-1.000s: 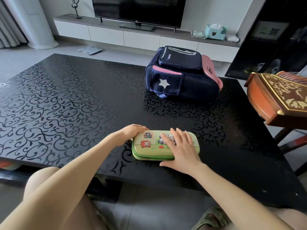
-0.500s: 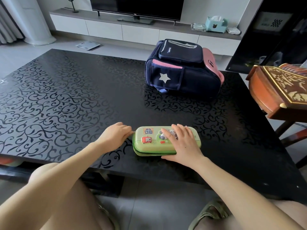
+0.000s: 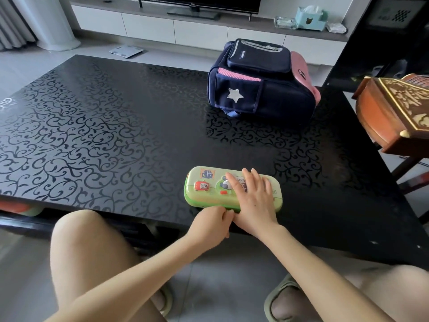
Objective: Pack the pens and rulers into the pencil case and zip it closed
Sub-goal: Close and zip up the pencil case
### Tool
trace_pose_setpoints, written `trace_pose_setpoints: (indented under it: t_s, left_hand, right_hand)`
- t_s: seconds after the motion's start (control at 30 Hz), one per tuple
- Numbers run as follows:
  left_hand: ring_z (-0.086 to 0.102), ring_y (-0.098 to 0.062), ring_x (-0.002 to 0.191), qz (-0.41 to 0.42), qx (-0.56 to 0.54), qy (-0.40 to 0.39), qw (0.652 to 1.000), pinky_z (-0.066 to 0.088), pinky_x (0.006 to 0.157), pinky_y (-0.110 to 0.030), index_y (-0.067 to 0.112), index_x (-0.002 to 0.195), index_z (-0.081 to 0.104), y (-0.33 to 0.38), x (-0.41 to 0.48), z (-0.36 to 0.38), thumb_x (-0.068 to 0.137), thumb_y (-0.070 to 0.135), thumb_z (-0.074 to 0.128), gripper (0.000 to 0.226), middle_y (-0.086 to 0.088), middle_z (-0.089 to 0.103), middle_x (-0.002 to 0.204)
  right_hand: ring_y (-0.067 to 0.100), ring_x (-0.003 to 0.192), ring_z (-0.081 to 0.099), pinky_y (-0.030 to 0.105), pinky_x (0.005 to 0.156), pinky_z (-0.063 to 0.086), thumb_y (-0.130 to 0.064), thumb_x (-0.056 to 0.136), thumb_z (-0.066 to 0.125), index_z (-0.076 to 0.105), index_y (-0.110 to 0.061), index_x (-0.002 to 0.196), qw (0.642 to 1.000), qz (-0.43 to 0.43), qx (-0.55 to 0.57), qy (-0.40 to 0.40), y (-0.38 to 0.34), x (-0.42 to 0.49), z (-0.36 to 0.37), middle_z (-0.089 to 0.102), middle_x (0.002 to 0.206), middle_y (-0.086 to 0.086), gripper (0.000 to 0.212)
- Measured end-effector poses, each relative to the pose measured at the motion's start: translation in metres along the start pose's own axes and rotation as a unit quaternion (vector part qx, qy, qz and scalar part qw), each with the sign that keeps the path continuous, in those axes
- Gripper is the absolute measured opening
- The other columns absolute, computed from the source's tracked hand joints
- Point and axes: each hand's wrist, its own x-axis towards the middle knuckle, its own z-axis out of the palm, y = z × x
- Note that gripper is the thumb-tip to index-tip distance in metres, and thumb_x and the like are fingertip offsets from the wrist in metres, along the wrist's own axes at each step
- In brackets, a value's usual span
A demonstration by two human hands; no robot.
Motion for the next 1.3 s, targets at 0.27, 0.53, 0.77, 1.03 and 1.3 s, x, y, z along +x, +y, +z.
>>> trace_pose_setpoints:
  t_s: [0.27,0.53,0.77,1.03,1.3]
  left_hand:
    - [0.059,-0.02,0.071,0.097,0.051,0.287,0.952,0.045,0.066,-0.033,0.01,0.075,0.063,0.005,0.023,-0.071,0.095,0.038,0.029,0.048,0.0,0.066,0.072]
    - [0.053,-0.023,0.111,0.123,0.258,0.123,0.95,0.034,0.094,-0.038,0.036,0.127,0.049,-0.006,0.085,-0.033,0.096,0.042,0.011,0.049,0.005,0.059,0.124]
    - [0.055,-0.023,0.095,0.076,0.24,0.213,0.944,0.034,0.085,-0.035,0.033,0.117,0.053,-0.016,0.073,-0.028,0.082,0.052,-0.002,0.067,0.003,0.064,0.101]
    - [0.056,-0.021,0.084,0.14,0.24,0.23,0.932,0.036,0.082,-0.034,0.029,0.109,0.057,-0.022,0.066,-0.026,0.091,0.047,0.018,0.047,0.005,0.062,0.084]
    - [0.054,-0.021,0.085,0.212,0.262,0.166,0.927,0.042,0.083,-0.036,0.025,0.118,0.055,-0.021,0.065,-0.031,0.094,0.044,0.018,0.049,0.006,0.062,0.093]
  right_hand:
    - [0.014,0.05,0.047,0.021,0.041,0.03,-0.04,0.085,0.045,0.05,-0.019,0.049,0.951,0.133,0.161,0.227,-0.018,-0.046,-0.01,0.055,0.052,-0.005,0.043]
    - [0.02,0.034,0.045,0.018,0.039,0.018,-0.066,0.072,0.056,0.054,-0.015,0.038,0.953,0.258,0.128,0.089,-0.07,-0.025,0.012,0.051,0.035,0.0,0.061]
    - [0.022,0.032,0.047,0.018,0.04,0.021,-0.025,0.068,0.074,0.046,-0.02,0.044,0.941,0.254,0.198,0.099,-0.068,-0.028,0.029,0.051,0.036,0.001,0.037]
    - [0.027,0.031,0.051,0.019,0.041,0.018,-0.027,0.077,0.055,0.049,-0.016,0.054,0.984,0.144,0.008,0.107,0.021,-0.076,0.006,0.049,0.036,0.002,0.027]
    - [0.023,0.065,0.059,0.028,0.055,0.032,-0.039,0.088,0.057,0.055,-0.021,0.077,0.99,0.088,-0.107,0.018,0.111,-0.02,-0.02,0.064,0.068,-0.004,0.021]
